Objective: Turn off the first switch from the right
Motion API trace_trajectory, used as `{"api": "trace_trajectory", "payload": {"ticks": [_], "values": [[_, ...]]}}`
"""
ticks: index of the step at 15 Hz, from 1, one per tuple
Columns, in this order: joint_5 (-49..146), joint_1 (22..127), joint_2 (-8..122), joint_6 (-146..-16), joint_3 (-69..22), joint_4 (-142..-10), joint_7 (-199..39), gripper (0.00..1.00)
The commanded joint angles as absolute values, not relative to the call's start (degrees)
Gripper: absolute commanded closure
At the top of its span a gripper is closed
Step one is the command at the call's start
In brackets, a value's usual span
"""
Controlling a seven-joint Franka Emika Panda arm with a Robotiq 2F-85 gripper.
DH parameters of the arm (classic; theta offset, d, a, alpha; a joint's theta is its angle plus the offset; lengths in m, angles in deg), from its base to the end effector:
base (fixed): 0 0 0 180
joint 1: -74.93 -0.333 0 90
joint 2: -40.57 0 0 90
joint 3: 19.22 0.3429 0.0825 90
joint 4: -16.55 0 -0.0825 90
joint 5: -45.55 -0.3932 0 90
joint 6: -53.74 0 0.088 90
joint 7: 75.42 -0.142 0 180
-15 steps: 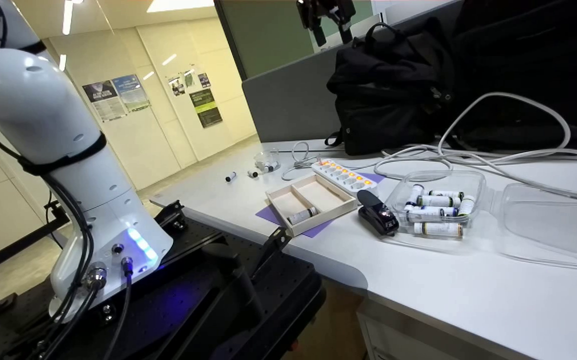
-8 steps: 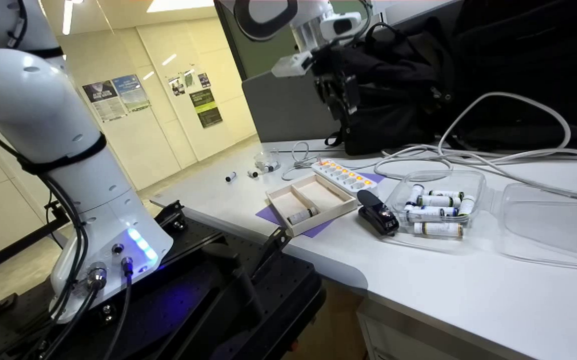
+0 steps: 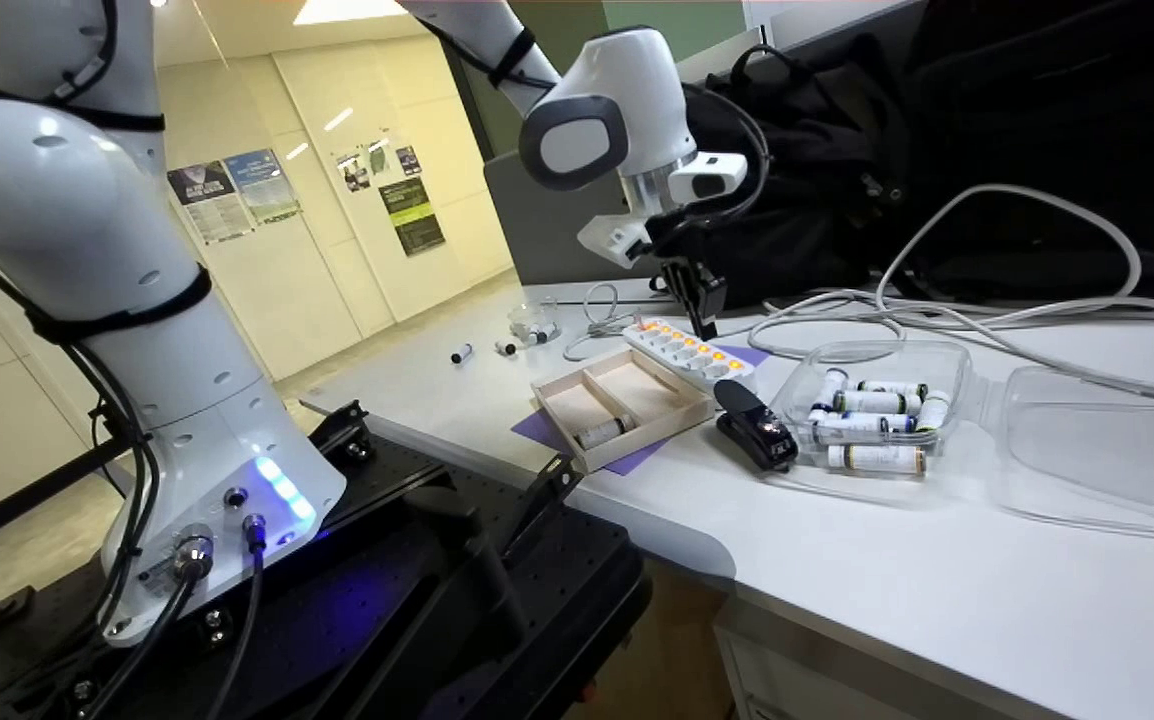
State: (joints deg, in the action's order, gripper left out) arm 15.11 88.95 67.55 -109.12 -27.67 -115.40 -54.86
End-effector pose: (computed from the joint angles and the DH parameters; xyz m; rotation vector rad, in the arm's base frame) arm 0.4898 -0.2311 0.1304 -2.9641 0.7837 -0.1846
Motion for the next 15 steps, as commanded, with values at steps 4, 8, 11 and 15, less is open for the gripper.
{"api": "trace_trajectory", "payload": {"ticks": [4, 8, 11, 15], "values": [[21.53, 94.85, 75.67, -109.12, -23.37, -106.72, -59.02, 1.00], [26.56, 96.79, 76.58, -104.99, -23.65, -104.43, -61.70, 1.00], [27.93, 98.10, 76.68, -102.74, -23.48, -102.95, -62.30, 1.00], [28.12, 98.52, 77.96, -99.66, -23.69, -101.74, -63.11, 1.00]]}}
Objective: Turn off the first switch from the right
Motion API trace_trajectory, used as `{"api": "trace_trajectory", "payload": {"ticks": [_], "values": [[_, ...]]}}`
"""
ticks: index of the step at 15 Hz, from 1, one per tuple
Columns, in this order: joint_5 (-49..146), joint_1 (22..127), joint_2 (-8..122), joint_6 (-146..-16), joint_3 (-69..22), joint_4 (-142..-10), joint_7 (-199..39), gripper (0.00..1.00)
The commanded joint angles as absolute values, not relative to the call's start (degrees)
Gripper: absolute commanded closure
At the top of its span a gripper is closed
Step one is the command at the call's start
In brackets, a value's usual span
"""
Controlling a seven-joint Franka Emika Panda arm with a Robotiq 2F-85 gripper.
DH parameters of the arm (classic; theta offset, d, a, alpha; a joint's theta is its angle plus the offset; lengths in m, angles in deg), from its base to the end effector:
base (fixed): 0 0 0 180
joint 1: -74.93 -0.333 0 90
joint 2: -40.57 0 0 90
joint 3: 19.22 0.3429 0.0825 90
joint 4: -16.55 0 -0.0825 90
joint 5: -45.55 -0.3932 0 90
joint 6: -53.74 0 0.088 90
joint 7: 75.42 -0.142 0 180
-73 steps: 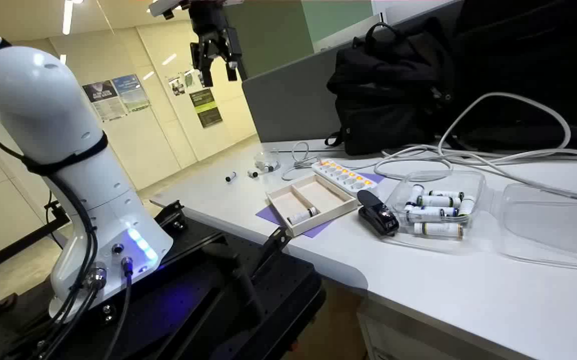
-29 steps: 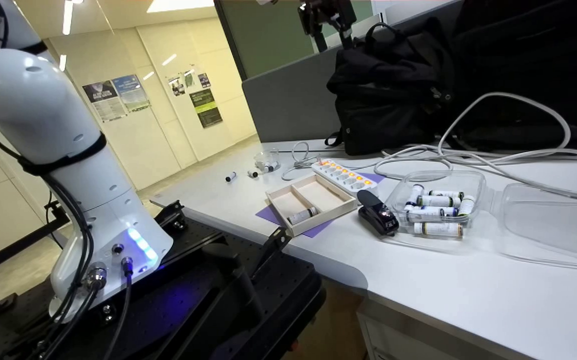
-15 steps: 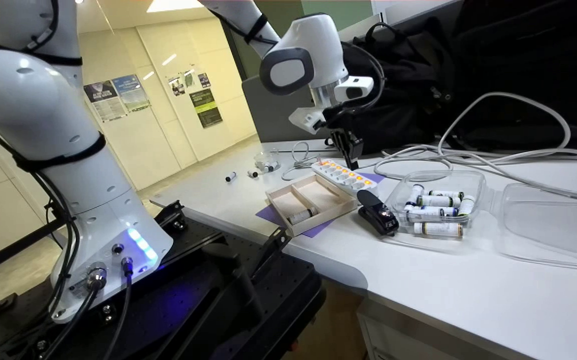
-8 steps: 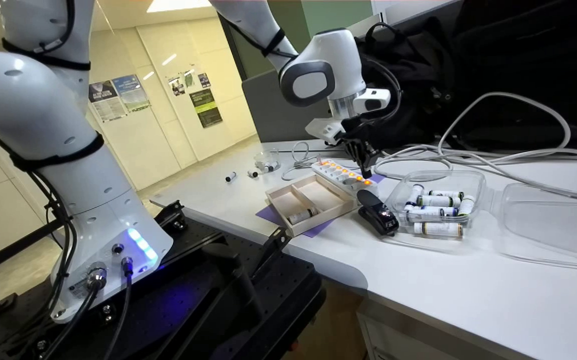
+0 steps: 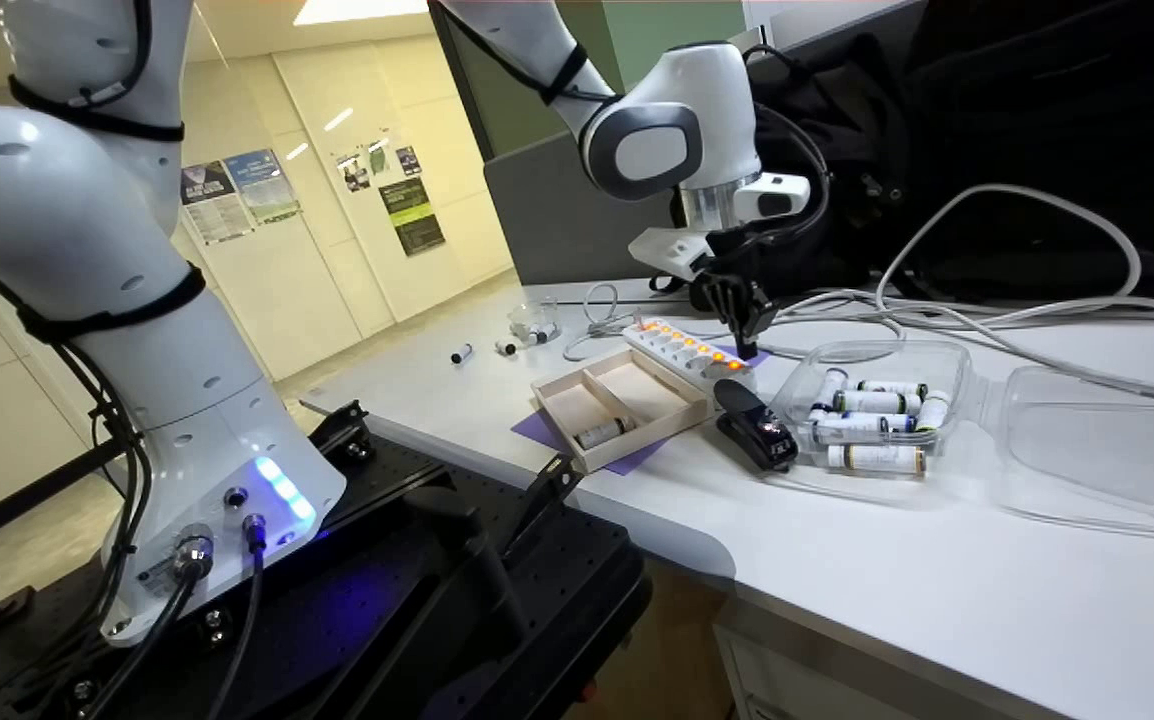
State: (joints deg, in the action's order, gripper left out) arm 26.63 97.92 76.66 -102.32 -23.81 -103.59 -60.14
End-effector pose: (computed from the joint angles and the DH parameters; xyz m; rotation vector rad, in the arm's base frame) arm 0.5182 -0.2816 0.0937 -2.9665 0.7595 -0.0557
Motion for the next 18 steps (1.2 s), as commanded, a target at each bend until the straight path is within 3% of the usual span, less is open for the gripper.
{"api": "trace_trajectory", "payload": {"ticks": [1, 18], "values": [[28.04, 98.53, 78.16, -99.23, -23.63, -101.78, -63.10, 1.00], [26.98, 99.68, 78.03, -101.98, -19.63, -103.25, -60.05, 1.00]]}}
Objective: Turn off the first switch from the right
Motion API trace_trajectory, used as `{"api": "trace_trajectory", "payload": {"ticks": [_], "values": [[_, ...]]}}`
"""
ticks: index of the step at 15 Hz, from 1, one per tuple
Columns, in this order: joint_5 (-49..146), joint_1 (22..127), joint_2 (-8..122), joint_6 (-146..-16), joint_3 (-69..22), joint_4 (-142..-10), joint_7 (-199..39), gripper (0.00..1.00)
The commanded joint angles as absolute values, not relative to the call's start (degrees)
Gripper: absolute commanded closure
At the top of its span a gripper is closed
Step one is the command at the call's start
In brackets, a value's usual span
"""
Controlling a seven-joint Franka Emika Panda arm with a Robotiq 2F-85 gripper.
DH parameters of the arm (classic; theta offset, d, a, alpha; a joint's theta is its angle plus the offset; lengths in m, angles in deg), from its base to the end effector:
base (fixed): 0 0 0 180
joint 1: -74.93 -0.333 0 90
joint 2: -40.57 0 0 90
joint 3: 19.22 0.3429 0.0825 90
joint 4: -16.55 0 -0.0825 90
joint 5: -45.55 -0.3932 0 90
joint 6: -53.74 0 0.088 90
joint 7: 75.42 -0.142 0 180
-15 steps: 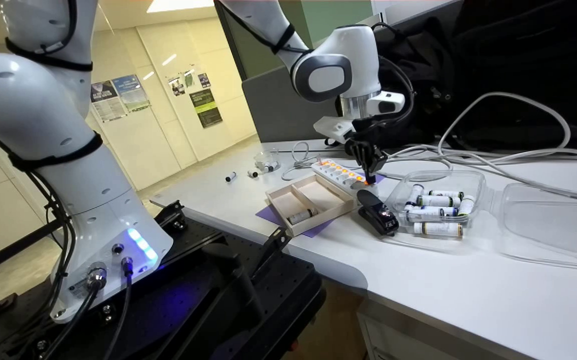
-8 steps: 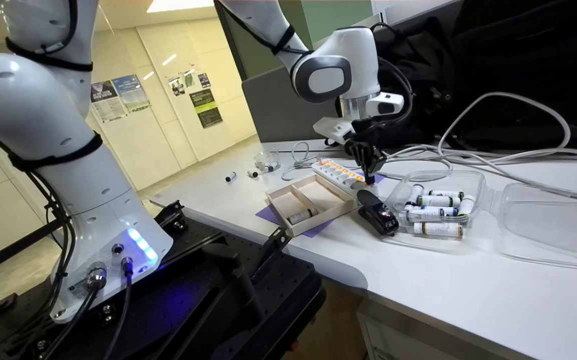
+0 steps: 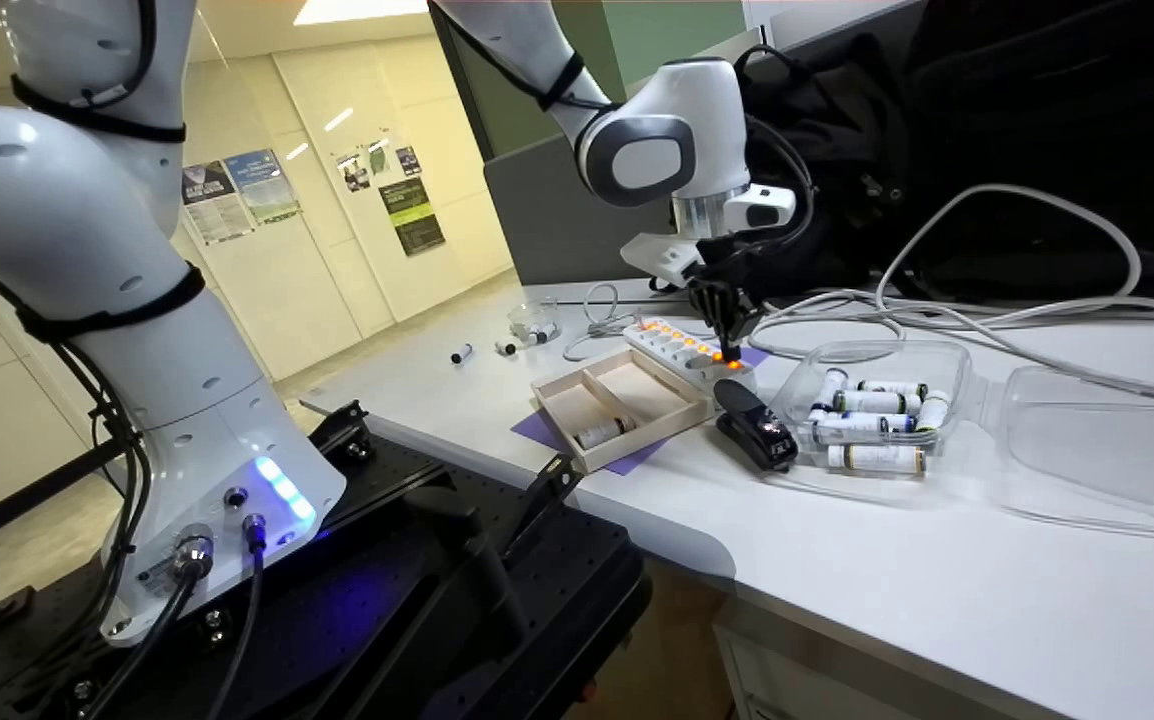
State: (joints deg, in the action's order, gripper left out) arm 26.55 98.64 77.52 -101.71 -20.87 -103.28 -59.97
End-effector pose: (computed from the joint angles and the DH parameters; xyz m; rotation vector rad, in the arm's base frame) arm 0.5268 -0.2583 0.0844 -2.9415 0.7056 -0.0326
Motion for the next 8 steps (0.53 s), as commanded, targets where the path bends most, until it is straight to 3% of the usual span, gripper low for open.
{"api": "trace_trajectory", "payload": {"ticks": [1, 8], "values": [[27.11, 99.65, 78.23, -102.21, -19.78, -103.15, -59.97, 1.00], [26.98, 100.32, 80.14, -101.27, -20.27, -103.77, -60.07, 1.00]]}}
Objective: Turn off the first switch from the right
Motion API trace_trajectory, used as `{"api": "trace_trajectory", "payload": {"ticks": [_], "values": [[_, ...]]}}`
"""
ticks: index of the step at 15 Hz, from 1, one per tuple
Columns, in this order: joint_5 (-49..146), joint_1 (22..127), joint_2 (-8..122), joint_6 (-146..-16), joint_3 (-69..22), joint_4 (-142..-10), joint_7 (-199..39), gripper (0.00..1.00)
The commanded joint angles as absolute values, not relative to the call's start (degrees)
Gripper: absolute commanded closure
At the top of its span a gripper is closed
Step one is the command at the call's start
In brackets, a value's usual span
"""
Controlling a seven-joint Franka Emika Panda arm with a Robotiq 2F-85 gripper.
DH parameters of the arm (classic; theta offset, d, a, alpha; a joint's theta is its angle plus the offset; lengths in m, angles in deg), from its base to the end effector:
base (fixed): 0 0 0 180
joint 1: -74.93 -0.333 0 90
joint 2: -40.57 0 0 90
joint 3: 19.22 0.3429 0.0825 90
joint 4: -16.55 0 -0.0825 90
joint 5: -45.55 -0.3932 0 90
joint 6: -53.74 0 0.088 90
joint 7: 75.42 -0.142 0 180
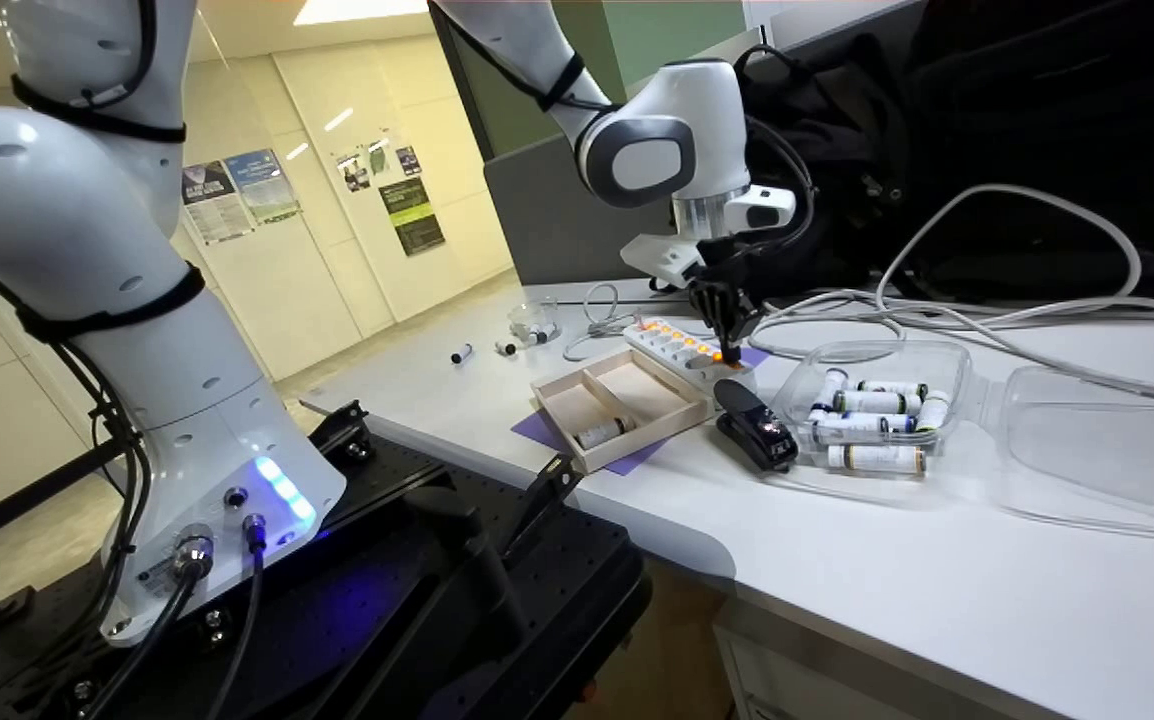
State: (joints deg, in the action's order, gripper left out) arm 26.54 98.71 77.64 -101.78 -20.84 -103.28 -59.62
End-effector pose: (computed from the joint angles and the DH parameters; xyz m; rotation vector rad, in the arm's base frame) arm 0.5262 -0.2585 0.0833 -2.9432 0.6983 -0.0318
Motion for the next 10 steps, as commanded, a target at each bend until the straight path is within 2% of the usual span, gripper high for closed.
{"api": "trace_trajectory", "payload": {"ticks": [1, 10], "values": [[26.99, 100.28, 80.62, -101.12, -20.49, -103.95, -60.42, 1.00], [26.39, 99.61, 78.20, -98.43, -19.14, -100.28, -61.79, 1.00]]}}
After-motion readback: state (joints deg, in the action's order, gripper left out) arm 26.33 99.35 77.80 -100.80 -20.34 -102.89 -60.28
